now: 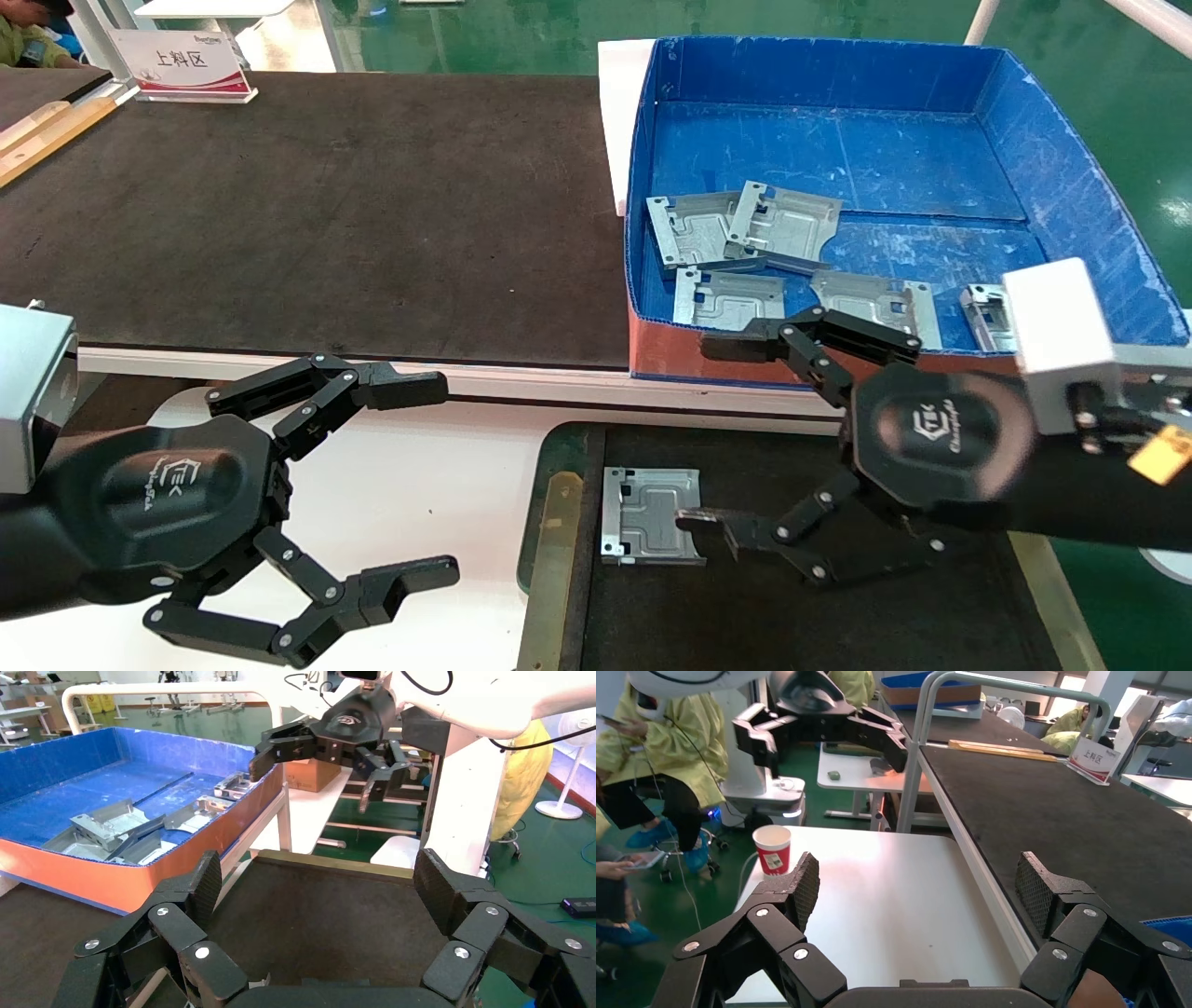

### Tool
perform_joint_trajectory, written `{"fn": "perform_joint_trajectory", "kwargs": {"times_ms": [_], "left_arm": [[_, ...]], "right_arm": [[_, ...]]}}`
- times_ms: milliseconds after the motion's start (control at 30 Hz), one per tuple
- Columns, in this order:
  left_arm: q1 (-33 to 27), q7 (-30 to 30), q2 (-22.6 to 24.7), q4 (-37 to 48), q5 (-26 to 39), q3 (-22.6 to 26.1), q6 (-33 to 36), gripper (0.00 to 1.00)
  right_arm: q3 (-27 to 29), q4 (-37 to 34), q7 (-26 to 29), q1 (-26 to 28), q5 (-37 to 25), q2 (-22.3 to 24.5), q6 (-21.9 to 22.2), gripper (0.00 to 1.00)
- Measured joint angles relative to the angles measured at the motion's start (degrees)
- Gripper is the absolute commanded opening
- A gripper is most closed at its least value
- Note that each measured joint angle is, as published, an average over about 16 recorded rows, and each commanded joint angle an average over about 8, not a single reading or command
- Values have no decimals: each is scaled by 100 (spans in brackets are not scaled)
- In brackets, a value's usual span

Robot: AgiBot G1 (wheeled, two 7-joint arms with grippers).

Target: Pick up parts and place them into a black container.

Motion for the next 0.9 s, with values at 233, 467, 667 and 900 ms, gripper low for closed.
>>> {"fn": "perform_joint_trajectory", "kwargs": {"times_ms": [233, 467, 667, 900], "left_arm": [[0, 0, 0, 0, 0, 0, 0, 100], [0, 0, 0, 0, 0, 0, 0, 100], [1, 0, -1, 1, -1, 0, -1, 100], [1, 1, -1, 1, -1, -1, -2, 100]], "right_arm": [[334, 506, 323, -406, 119, 199, 68, 100], [632, 957, 603, -768, 226, 376, 127, 100], [789, 1191, 738, -958, 285, 470, 159, 100], [833, 1253, 768, -1009, 308, 496, 170, 100]]}}
